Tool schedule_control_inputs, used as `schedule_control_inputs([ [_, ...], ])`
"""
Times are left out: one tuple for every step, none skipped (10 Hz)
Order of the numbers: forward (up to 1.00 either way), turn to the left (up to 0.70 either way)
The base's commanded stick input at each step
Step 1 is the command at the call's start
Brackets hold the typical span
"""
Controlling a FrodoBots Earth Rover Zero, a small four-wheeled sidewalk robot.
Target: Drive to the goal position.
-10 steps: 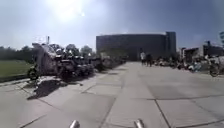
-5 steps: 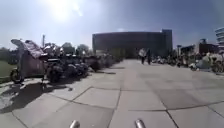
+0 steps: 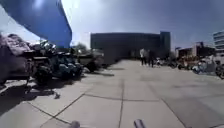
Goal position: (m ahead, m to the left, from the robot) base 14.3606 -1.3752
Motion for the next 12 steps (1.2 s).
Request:
schedule_control_inputs([
  [0.85, 0.00],
  [0.85, 0.00],
  [0.85, -0.28],
  [0.85, -0.34],
  [0.85, -0.34],
  [0.85, 0.00],
  [0.85, 0.00],
  [0.85, 0.00],
  [0.85, 0.00],
  [0.85, 0.00],
  [0.85, 0.00],
  [0.85, 0.00],
])
